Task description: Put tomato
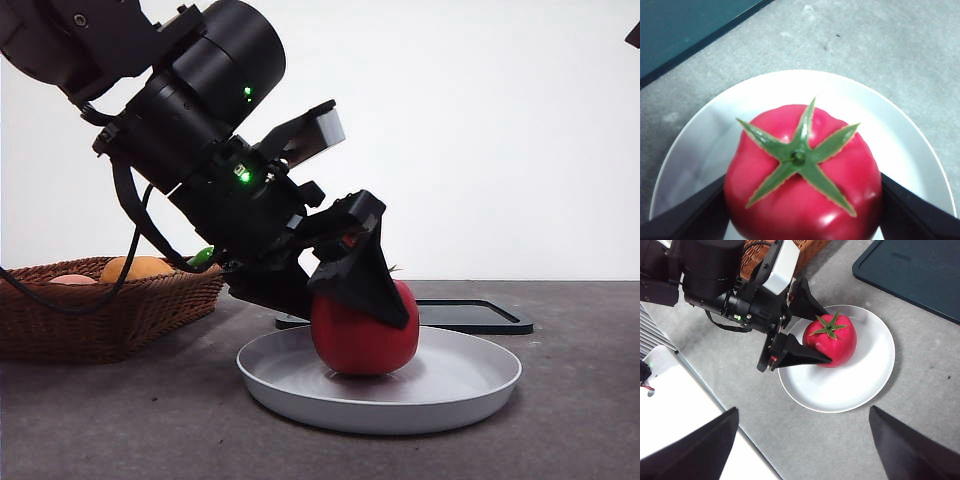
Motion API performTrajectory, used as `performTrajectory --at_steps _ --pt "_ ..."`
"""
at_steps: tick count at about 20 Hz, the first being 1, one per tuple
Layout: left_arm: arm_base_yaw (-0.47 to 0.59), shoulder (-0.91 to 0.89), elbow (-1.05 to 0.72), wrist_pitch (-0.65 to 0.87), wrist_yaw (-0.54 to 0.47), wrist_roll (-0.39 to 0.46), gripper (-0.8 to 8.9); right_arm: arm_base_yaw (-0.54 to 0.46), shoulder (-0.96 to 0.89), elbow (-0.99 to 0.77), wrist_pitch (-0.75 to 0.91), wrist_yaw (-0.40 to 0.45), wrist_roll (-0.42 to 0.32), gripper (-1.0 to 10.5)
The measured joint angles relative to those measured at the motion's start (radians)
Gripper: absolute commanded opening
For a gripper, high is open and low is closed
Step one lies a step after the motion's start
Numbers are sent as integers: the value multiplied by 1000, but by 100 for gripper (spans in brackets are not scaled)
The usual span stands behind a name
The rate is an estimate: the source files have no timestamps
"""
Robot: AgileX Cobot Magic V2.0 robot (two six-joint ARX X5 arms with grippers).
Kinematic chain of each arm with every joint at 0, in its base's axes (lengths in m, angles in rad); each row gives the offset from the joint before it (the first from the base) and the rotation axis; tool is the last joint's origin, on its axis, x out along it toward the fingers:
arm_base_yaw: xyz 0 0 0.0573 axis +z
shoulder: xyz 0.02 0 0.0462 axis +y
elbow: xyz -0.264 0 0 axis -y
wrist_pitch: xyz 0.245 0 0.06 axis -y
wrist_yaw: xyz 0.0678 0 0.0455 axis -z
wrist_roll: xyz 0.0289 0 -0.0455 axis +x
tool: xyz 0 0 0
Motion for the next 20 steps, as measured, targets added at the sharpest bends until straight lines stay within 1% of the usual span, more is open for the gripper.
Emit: performTrajectory --at_steps 1,2,7,9,15,20 --pt "0 0 0 -2 0 0 460 0 0 0 0 0 0 416" --pt "0 0 0 -5 0 0 469 0 0 0 0 0 0 416" --pt "-9 0 0 -28 0 0 483 0 0 0 0 0 0 416" --pt "-10 0 0 -27 0 0 565 0 0 0 -2 0 0 416" --pt "-10 -29 0 -60 0 -1 566 0 0 0 -8 0 0 416" --pt "-5 -182 0 -60 0 -1 563 0 0 0 -8 0 0 416"
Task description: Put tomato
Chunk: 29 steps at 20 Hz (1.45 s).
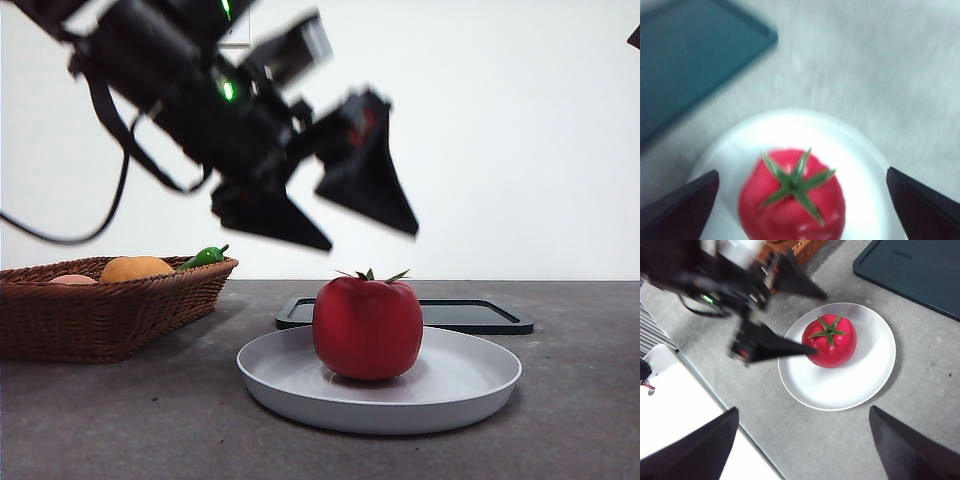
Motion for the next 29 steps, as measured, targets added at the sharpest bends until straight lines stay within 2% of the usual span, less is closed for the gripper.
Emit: performTrajectory --at_steps 5,12,13,17,20,22,29 --pt "63 -198 0 -124 0 -1 561 0 0 0 0 0 0 416" --pt "326 -523 0 -386 4 -37 560 0 0 0 7 0 0 416" --pt "362 -559 0 -429 21 -38 559 0 0 0 12 0 0 416" --pt "494 -691 0 -657 225 -33 558 0 5 0 45 0 0 416" --pt "508 -750 0 -835 350 -16 558 0 35 0 53 0 0 416" --pt "503 -770 0 -924 400 -6 558 0 60 0 55 0 0 416" --pt "497 -791 0 -967 402 4 558 23 142 0 65 0 0 417"
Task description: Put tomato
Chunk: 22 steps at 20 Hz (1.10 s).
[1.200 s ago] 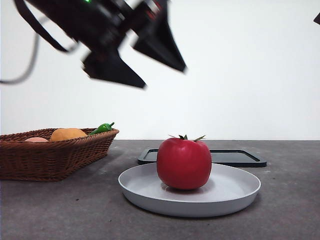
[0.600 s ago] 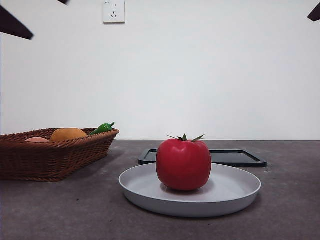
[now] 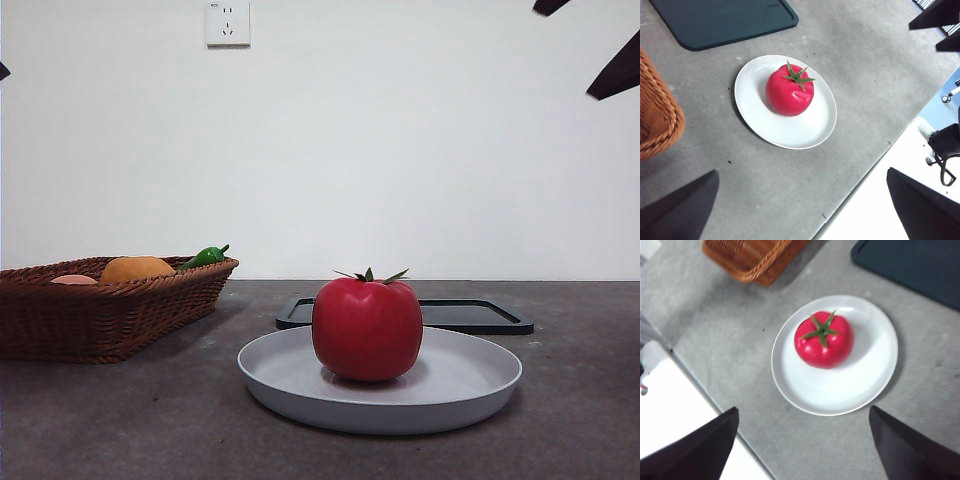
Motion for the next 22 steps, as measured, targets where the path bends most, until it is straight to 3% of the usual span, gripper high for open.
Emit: performTrajectory --at_steps 6,11,22 --pt "0 0 0 5 0 0 558 105 118 0 170 5 10 452" --pt "0 0 0 5 0 0 558 188 266 0 337 137 11 489" --pt "0 0 0 5 0 0 558 288 589 0 552 263 11 498"
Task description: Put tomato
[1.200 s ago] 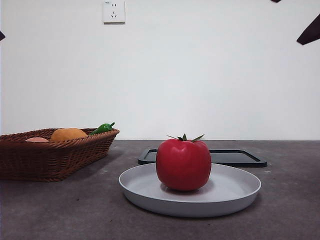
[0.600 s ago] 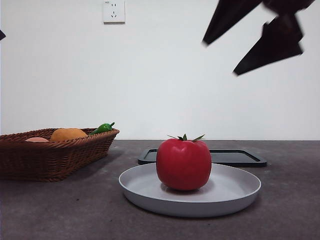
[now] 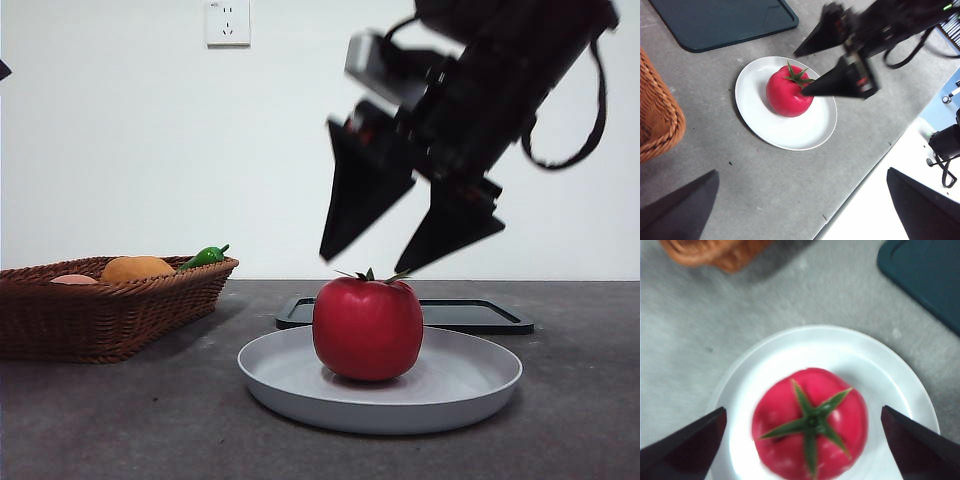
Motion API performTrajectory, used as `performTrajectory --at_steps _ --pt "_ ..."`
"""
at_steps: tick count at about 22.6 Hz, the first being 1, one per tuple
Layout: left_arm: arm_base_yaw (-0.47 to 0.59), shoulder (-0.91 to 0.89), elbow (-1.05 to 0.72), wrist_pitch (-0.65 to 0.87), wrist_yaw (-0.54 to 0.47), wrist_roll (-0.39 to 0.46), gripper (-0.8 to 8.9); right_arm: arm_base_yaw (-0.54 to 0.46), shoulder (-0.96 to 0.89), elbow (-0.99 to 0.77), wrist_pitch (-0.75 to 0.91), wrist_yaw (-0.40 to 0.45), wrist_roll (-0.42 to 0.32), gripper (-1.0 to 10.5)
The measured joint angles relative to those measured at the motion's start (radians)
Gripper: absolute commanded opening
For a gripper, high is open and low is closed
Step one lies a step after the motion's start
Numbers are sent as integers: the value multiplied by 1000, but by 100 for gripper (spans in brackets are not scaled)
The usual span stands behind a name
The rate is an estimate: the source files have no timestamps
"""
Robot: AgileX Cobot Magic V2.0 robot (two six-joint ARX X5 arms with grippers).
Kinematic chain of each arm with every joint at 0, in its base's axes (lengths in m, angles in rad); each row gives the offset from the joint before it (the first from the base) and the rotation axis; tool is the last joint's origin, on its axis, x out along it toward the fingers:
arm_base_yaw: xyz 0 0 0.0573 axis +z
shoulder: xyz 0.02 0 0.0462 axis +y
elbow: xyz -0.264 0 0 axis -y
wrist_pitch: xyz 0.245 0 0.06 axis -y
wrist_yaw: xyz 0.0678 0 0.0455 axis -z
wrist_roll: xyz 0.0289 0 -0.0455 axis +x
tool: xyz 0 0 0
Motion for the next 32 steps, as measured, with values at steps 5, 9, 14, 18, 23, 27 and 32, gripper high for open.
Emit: performTrajectory --at_steps 5,9,14,18,23,27,32 --pt "0 0 0 0 0 0 558 12 79 0 25 33 0 537" --pt "0 0 0 0 0 0 558 15 122 1 35 32 0 536" --pt "0 0 0 0 0 0 558 17 137 1 40 29 0 264" --pt "0 0 0 0 0 0 559 17 137 2 39 26 0 202" --pt "0 0 0 0 0 0 558 14 96 68 -6 42 0 202" --pt "0 0 0 0 0 0 558 -31 74 230 -22 130 0 203" --pt "0 0 0 0 0 0 558 -138 133 344 29 147 0 203"
